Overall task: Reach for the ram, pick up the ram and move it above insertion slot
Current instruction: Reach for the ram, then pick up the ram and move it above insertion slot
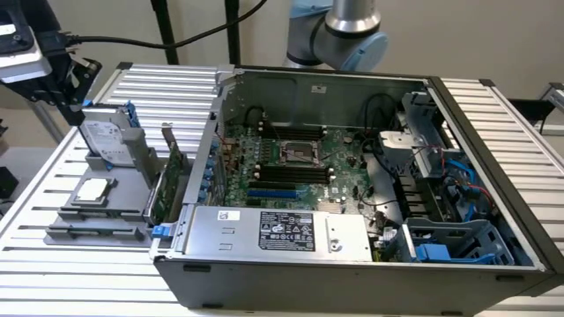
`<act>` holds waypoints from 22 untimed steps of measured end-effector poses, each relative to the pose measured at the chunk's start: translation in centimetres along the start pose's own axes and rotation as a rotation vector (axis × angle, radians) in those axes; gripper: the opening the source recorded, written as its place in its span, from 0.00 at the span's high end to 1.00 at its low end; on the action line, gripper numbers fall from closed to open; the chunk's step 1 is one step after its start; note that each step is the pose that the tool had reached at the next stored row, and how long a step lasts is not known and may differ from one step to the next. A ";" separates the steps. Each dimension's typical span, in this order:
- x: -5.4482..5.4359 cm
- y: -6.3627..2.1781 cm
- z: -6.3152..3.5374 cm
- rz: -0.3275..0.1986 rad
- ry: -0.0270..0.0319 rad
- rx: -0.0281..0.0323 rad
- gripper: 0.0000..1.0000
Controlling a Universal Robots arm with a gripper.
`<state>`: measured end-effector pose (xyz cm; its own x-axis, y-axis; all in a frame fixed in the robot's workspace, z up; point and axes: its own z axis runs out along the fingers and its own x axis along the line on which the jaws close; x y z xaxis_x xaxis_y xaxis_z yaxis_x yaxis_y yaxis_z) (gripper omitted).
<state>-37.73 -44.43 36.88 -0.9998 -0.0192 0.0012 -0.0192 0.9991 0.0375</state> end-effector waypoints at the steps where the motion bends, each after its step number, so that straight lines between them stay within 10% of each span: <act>1: 0.0 -0.43 0.05 0.000 0.0002 0.0001 0.89; 12: 0.6 -4.44 0.70 0.000 0.0095 0.0045 0.89; 22: 0.6 -4.62 0.78 0.000 0.0097 0.0113 0.89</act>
<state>-38.29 -49.03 35.93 -0.9998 -0.0192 0.0109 -0.0189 0.9995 0.0262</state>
